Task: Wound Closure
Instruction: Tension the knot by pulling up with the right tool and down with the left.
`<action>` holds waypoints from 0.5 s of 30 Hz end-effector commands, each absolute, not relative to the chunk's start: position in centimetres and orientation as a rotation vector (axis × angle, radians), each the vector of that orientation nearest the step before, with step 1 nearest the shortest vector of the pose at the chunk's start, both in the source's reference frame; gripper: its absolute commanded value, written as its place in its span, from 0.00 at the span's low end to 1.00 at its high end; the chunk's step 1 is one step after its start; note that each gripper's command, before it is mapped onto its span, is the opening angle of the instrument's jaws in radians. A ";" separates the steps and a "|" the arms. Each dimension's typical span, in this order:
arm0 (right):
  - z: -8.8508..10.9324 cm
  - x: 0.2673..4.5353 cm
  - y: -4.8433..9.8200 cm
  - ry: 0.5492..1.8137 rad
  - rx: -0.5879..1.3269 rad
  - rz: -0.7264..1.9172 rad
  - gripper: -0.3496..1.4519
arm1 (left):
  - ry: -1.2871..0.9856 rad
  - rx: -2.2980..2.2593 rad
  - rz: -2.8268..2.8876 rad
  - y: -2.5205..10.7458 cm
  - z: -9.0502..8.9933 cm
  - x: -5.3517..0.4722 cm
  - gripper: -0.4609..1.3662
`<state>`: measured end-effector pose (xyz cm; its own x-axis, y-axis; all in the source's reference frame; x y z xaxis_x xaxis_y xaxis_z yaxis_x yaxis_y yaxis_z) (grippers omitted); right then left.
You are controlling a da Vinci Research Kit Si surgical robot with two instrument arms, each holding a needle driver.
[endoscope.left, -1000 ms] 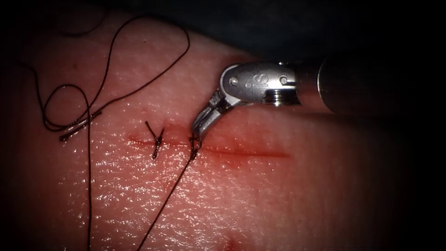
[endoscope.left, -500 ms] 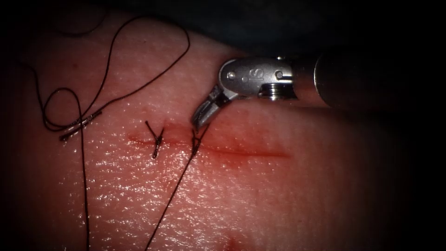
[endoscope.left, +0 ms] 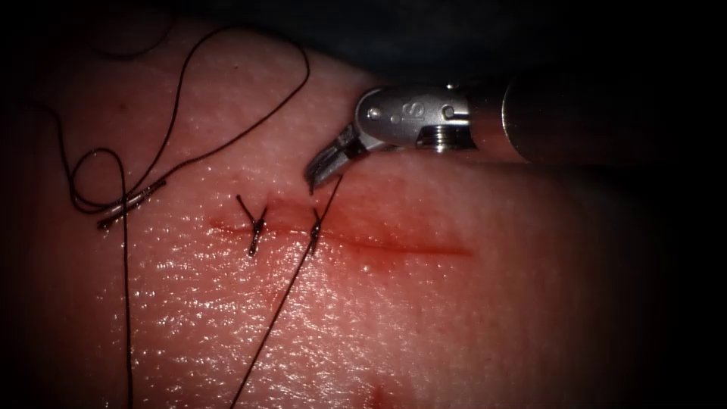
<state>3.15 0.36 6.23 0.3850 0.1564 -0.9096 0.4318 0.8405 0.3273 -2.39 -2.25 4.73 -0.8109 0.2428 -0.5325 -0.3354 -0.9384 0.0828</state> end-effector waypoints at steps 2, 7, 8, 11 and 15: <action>6.2 3.15 0.3 1.180 0.565 -0.178 0.00 | 0.245 -0.767 2.723 -2.3 4.7 -2.36 0.06; 6.2 3.16 0.3 1.189 0.544 -0.167 0.00 | 0.244 -0.773 2.720 -2.4 4.7 -2.33 0.06; 6.2 3.16 0.3 1.189 0.539 -0.170 0.00 | 0.241 -0.774 2.722 -2.4 4.7 -2.34 0.06; 6.2 3.17 0.3 1.191 0.522 -0.179 0.00 | 0.234 -0.776 2.729 -2.5 4.7 -2.35 0.06; 6.2 3.14 0.3 1.187 0.490 -0.178 0.00 | 0.230 -0.783 2.738 -2.6 4.8 -2.32 0.06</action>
